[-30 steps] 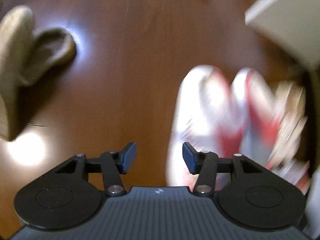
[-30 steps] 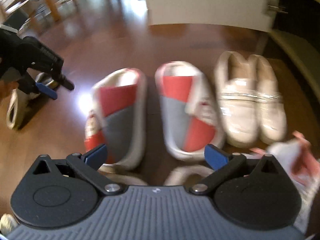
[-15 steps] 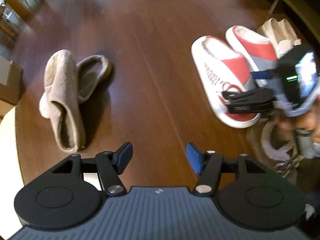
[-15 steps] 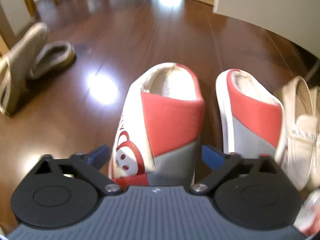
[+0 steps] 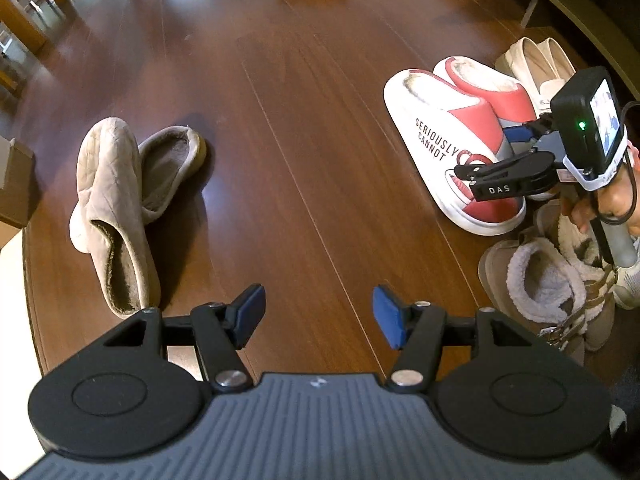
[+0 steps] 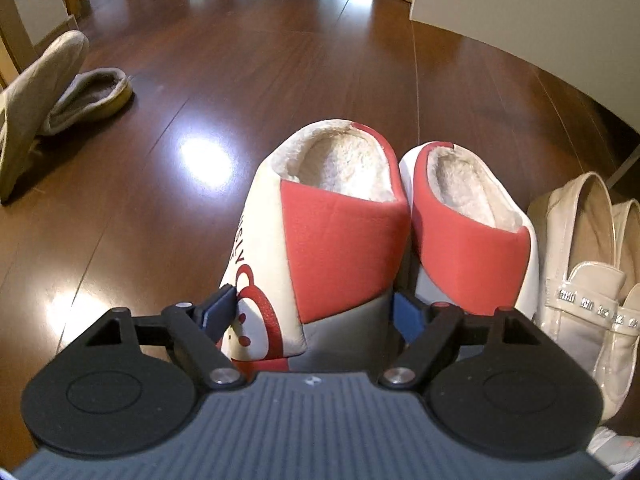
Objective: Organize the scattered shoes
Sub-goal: 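Move both tools back toward the beige quilted slippers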
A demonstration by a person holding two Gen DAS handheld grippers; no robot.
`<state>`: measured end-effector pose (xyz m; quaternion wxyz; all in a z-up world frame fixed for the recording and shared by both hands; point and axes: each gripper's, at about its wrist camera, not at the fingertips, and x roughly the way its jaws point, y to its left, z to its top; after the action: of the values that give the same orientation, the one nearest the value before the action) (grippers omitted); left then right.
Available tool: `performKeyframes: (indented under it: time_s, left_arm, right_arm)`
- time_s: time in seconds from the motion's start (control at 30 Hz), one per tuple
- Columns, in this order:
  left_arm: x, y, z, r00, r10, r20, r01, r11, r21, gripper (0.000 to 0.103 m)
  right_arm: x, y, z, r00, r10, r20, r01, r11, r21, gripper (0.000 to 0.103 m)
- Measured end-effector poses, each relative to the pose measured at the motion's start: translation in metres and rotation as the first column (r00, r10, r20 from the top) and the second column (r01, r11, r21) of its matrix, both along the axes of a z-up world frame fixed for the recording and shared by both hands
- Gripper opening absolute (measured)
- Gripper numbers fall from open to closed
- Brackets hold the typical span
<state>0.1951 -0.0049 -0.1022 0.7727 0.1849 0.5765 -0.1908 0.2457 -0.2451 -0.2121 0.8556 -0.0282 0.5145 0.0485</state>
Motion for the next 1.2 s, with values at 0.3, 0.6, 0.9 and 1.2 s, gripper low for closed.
performKeyframes:
  time_s: [0.3, 0.6, 0.9, 1.2]
  left_arm:
    - [-0.018, -0.037, 0.024, 1.0, -0.018, 0.015, 0.018, 1.0, 0.006, 0.063]
    - [-0.086, -0.109, 0.087, 0.995, -0.003, 0.098, 0.017, 0.99, -0.138, 0.067]
    - [-0.179, -0.127, 0.105, 0.991, 0.09, 0.102, -0.06, 0.962, -0.266, 0.074]
    - [-0.232, -0.132, 0.105, 0.993, 0.066, 0.098, -0.039, 0.966, -0.257, 0.074]
  right_arm:
    - [-0.064, -0.041, 0.075, 0.962, -0.265, 0.068, 0.255, 0.959, 0.123, 0.094]
    - [-0.221, -0.084, 0.176, 0.892, -0.442, 0.096, 0.431, 0.895, 0.114, 0.096]
    - [-0.314, -0.084, 0.235, 0.884, -0.439, 0.158, 0.44, 0.897, 0.033, 0.098]
    - [-0.379, -0.091, 0.261, 0.87, -0.453, 0.195, 0.465, 0.885, -0.021, 0.1]
